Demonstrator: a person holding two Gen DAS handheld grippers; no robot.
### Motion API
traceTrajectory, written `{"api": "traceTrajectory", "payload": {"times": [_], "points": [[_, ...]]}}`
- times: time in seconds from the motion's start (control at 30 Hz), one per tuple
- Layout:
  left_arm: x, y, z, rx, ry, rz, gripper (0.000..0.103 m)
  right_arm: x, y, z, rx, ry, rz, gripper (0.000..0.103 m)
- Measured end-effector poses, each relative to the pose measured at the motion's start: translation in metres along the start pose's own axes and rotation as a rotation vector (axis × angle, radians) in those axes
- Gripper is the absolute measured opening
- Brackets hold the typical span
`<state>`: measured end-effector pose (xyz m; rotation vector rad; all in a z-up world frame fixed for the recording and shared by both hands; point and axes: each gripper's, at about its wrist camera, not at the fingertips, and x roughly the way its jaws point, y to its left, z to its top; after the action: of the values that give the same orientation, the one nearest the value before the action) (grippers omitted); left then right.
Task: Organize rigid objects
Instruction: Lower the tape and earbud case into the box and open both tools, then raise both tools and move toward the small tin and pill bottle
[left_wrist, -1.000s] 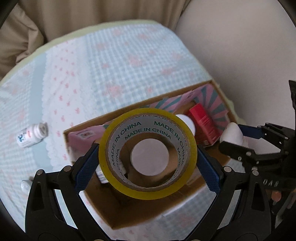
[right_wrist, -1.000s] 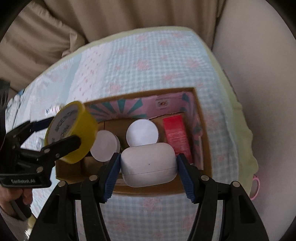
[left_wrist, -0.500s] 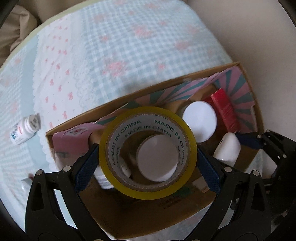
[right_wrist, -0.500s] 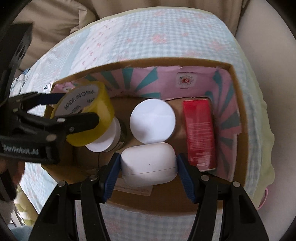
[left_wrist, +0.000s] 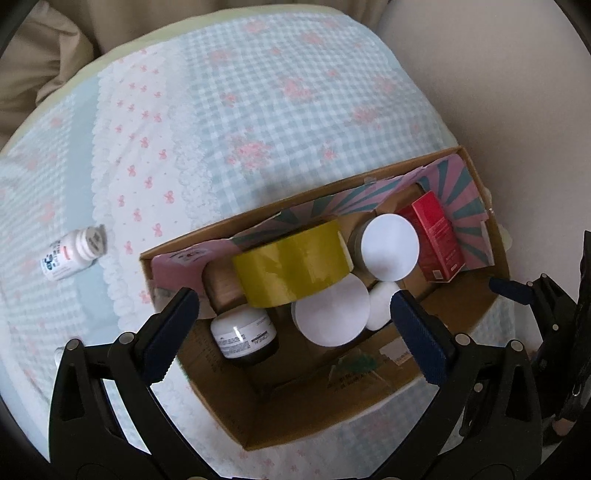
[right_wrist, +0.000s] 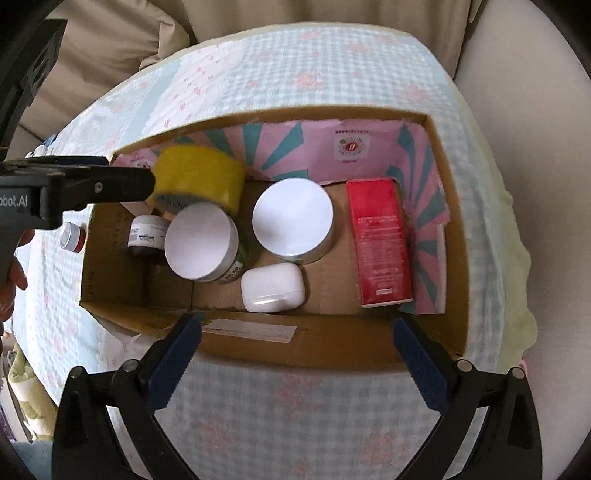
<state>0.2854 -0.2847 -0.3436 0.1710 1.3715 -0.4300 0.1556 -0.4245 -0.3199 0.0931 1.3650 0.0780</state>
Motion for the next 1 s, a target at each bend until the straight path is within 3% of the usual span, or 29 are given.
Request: {"api": "traceTrajectory", "payload": {"times": [0.27,0.6,1.0], "points": [[-0.042,0.005,-0.016,-0.022,-0.060,0.021,0.103,-0.029,0.006,0.003,0.006,-0.014,-0.043,0.103],[-0.137,0.030,-0.069,-0.056,-0.178,0.071,0.103,-0.116,0.035,-0.009,0.029,-0.163,-0.116,0.103],[-0.233,0.109,-0.158,-0.094,-0.290,0.105,0.103,-0.192,0.143,-0.023,0.026,-0.271,-0.114,0.103]]}}
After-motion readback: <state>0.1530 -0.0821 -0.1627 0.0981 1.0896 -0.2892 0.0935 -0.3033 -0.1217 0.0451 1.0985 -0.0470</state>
